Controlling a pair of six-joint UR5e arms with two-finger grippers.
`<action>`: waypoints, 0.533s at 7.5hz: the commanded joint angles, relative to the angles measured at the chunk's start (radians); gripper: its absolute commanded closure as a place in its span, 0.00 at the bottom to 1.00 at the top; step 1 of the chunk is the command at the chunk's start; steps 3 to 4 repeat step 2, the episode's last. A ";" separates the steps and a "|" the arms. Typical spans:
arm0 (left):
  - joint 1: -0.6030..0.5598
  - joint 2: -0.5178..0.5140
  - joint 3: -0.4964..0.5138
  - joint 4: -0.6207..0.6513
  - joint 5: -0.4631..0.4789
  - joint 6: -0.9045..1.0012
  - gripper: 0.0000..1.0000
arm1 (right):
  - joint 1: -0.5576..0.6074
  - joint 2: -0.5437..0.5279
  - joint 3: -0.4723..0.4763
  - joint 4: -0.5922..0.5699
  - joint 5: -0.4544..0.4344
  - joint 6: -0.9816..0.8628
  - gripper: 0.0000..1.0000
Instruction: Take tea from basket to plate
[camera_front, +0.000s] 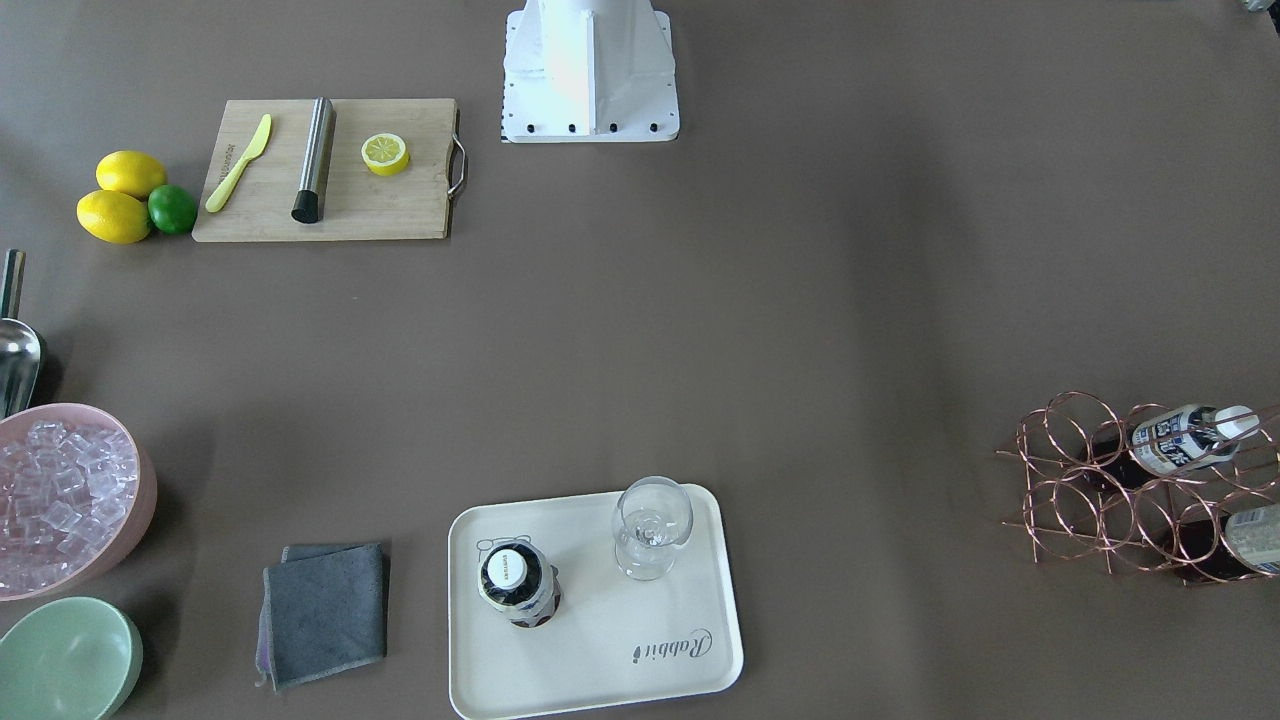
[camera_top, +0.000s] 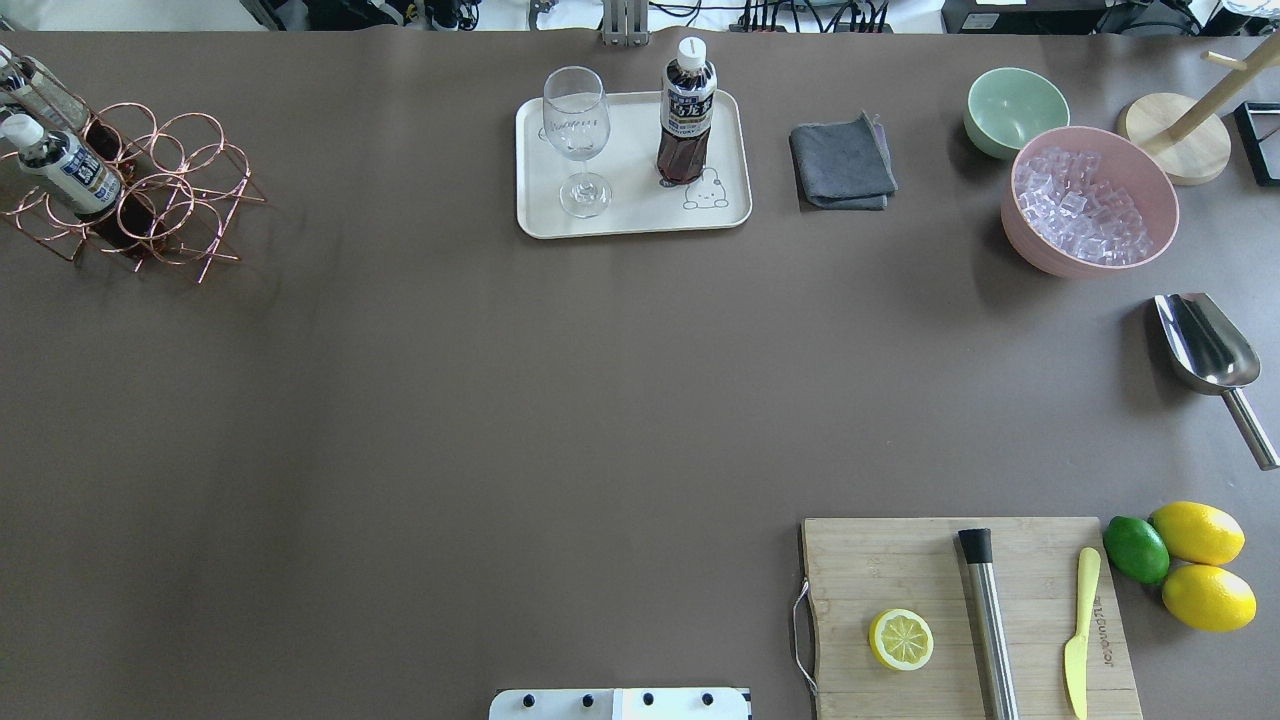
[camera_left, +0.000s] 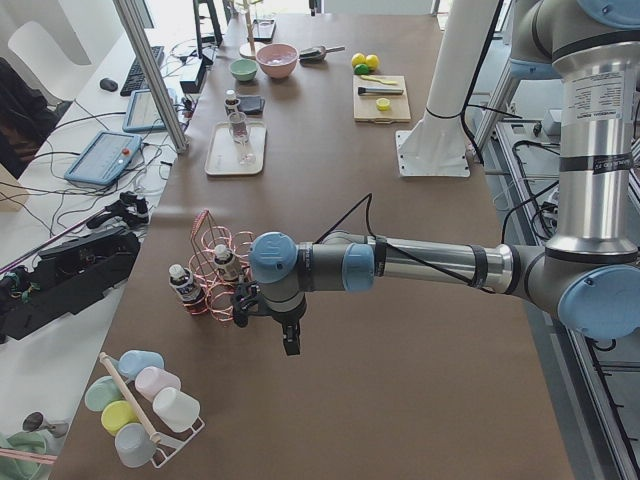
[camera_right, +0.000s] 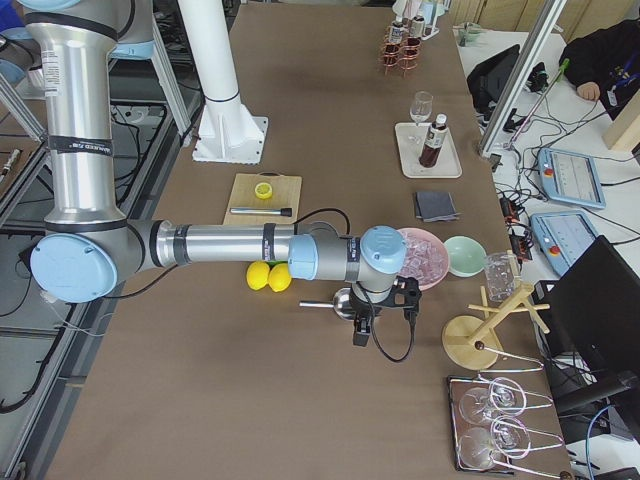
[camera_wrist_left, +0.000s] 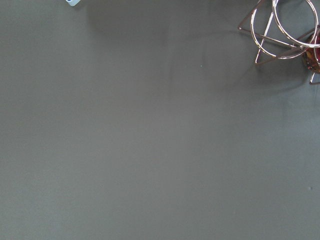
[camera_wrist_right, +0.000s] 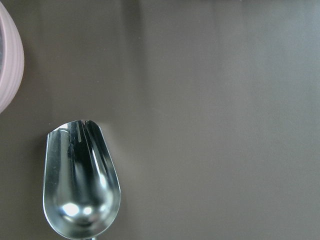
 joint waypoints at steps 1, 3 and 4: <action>0.001 0.000 0.002 0.000 0.001 0.000 0.02 | 0.002 0.002 -0.001 -0.003 -0.002 -0.003 0.00; -0.001 0.000 0.005 0.000 0.001 0.000 0.02 | 0.003 -0.001 -0.001 -0.003 -0.004 -0.005 0.00; -0.001 0.000 0.005 0.000 0.001 0.000 0.02 | 0.003 -0.001 -0.001 -0.003 -0.004 -0.005 0.00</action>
